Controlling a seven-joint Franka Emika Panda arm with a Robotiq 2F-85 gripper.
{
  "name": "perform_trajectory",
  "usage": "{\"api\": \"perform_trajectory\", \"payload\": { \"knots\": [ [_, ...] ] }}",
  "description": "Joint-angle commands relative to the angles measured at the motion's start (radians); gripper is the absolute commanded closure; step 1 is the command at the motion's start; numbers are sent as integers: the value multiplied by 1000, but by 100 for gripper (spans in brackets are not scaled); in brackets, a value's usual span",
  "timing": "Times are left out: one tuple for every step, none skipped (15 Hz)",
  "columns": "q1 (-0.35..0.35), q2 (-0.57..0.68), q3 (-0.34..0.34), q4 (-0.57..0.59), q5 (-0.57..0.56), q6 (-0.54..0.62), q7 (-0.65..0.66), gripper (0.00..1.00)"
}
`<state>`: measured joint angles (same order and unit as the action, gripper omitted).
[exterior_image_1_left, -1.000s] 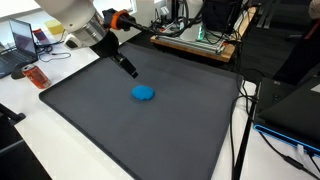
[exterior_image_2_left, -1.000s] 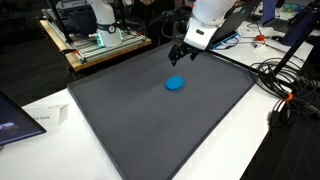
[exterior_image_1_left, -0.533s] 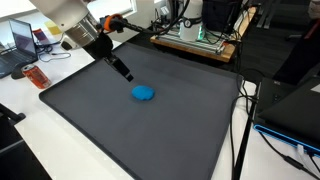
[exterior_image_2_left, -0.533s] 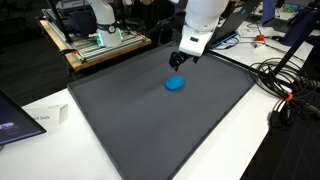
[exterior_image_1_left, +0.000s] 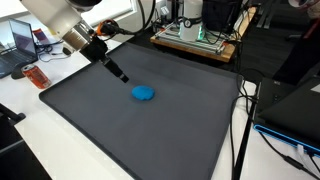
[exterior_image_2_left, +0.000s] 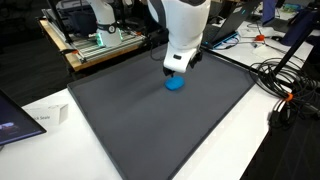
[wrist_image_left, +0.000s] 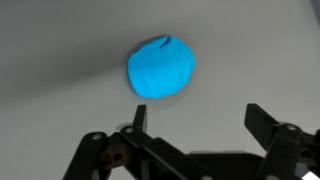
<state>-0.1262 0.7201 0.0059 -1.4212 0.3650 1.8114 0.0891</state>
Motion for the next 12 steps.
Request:
{"api": "perform_trajectory", "payload": {
  "knots": [
    [-51, 37, 25, 19, 80, -7, -42, 0],
    [-60, 47, 26, 23, 96, -5, -45, 0],
    [-67, 55, 27, 25, 108, -5, -48, 0],
    [-74, 65, 28, 28, 118, -6, -55, 0],
    [-81, 73, 29, 29, 128, -3, -60, 0],
    [-90, 83, 30, 31, 142, -2, -62, 0],
    [-98, 92, 31, 29, 160, 7, -61, 0],
    [-106, 101, 32, 30, 173, 11, -63, 0],
    [-115, 111, 33, 31, 187, 13, -68, 0],
    [-125, 118, 34, 27, 202, 21, -78, 0],
    [-132, 125, 35, 25, 212, 28, -86, 0],
    [-140, 132, 36, 24, 222, 34, -95, 0]
  ]
}}
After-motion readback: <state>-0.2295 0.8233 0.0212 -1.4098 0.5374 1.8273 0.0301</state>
